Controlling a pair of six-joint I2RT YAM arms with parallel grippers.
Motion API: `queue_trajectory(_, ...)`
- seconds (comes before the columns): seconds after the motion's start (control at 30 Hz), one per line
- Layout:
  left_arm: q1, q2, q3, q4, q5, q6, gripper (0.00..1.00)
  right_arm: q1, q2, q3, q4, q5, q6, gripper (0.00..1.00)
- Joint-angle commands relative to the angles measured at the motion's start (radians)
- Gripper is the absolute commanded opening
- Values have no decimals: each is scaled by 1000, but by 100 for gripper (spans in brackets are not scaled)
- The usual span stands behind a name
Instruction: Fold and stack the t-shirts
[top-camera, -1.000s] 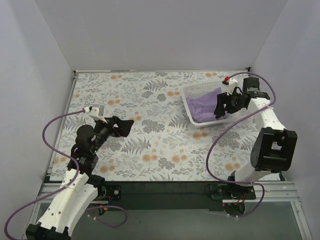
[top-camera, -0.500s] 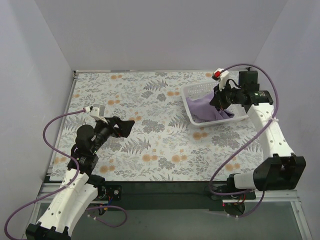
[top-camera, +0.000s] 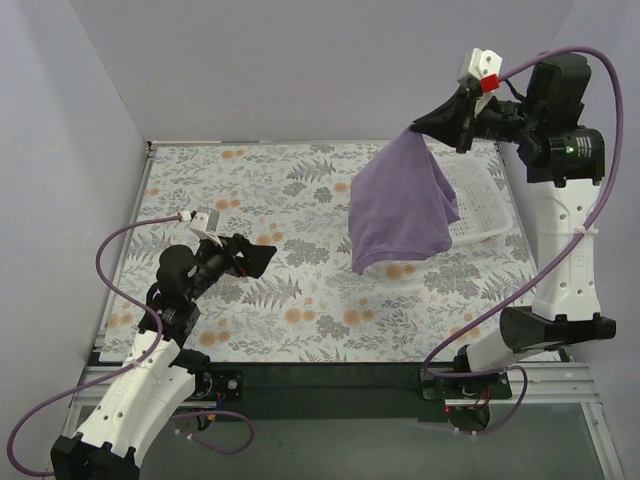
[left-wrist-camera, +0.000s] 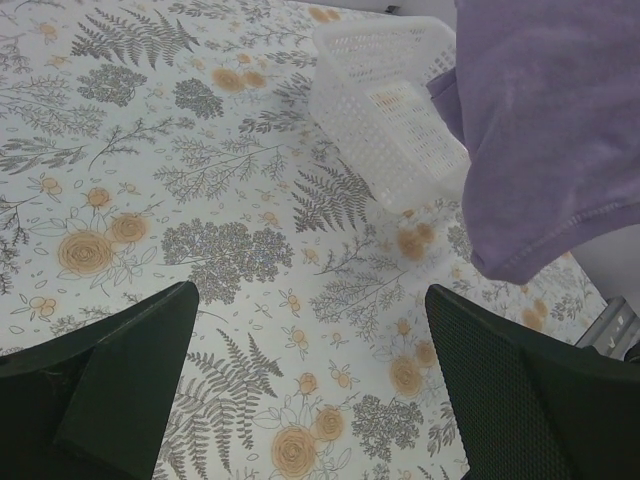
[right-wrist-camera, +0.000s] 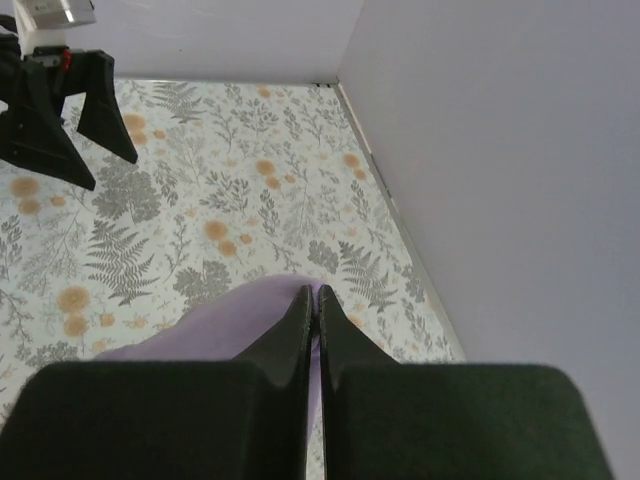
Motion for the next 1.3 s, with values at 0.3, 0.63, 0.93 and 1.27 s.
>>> queue_trajectory(0.3,-4,-83,31,-19,-26,-15,95,301,-99,-266,614,187,476,1)
queue_trajectory(0.63,-4,-111,53,-67,-32,-19,95,540,-64,-628,447,413,170,1)
queue_trajectory(0.93,-4,-97,53,-65,8,-25,93,559,21,-257,545,693,298,4)
queue_trajectory(1.27,-4,-33,57,-74,51,-45,91,358,-47,-708,450,699,132,98)
